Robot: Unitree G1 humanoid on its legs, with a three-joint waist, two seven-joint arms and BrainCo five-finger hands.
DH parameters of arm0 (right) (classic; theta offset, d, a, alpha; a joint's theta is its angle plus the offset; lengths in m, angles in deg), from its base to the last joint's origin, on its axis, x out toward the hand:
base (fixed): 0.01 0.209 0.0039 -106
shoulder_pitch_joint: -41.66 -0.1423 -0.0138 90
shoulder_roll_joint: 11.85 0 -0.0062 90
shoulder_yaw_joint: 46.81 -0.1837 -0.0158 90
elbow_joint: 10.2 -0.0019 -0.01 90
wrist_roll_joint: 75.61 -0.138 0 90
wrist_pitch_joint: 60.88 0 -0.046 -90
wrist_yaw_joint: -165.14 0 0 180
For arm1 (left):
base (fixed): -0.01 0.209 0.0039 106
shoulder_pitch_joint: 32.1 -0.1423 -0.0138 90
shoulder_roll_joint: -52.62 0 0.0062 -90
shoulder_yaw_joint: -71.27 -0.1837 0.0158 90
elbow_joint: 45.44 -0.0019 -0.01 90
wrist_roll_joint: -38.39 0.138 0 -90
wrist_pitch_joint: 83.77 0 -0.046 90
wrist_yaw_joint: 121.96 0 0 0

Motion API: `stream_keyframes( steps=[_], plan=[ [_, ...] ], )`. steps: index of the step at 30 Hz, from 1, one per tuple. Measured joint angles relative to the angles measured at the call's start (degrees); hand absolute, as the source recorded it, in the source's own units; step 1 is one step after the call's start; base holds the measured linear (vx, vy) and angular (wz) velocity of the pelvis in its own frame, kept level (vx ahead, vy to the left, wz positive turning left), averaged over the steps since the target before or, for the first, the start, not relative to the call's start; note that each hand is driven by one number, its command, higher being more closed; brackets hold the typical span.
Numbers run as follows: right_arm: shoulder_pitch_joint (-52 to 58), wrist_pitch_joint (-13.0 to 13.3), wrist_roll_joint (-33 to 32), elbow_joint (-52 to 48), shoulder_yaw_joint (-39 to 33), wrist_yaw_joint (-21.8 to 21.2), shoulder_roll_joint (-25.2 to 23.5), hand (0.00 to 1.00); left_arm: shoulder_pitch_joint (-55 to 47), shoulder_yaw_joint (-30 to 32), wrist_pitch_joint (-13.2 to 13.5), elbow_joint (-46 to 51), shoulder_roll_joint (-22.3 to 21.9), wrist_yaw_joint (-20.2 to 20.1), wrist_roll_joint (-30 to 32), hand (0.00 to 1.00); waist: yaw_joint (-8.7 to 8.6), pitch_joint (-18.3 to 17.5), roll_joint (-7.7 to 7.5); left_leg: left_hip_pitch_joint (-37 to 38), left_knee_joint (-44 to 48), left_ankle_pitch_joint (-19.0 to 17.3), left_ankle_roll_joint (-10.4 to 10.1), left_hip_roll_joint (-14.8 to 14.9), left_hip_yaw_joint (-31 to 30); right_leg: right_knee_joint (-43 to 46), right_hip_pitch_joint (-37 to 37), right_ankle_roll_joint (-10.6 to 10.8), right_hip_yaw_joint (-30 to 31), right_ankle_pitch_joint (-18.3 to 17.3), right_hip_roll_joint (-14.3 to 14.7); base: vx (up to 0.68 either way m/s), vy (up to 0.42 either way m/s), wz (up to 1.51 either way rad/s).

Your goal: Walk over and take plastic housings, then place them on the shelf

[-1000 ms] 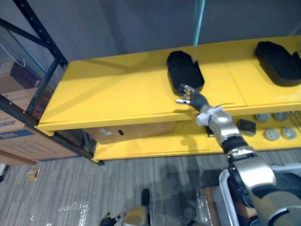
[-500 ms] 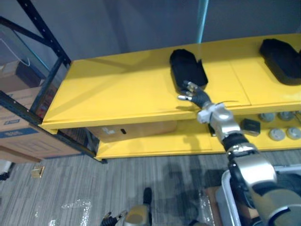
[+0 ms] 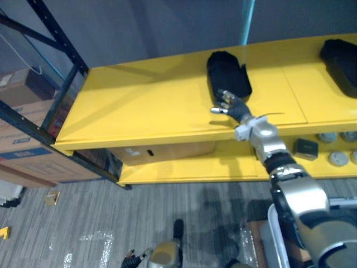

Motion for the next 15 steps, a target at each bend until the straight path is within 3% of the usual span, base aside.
stream_keyframes(
  steps=[9, 15],
  plan=[
    [-0.25, 0.36, -0.16, -1.3, 0.08, -0.09, 0.2, 0.0, 0.0, 0.05, -0.05, 0.04, 0.08, -0.24, 0.0, 0.0, -0.12, 0.12, -0.18, -0.12, -0.01, -0.02, -0.01, 0.19, 0.52, 0.11, -0.51, 0.0, 0.58, 0.01, 0.02, 0.0, -0.001, -0.02],
    [10.18, -1.08, -4.5, -20.14, 2.21, -1.53, 1.01, 0.0, 0.01, 0.4, -0.36, 0.49, 1.22, -0.24, 0.03, 0.0, -0.45, 0.22, -2.43, 0.16, -0.03, -0.29, -0.09, 0.67, 2.61, 0.19, -1.44, 0.05, 2.86, 0.15, 0.12, 0.02, -0.007, -0.17]
  ],
)
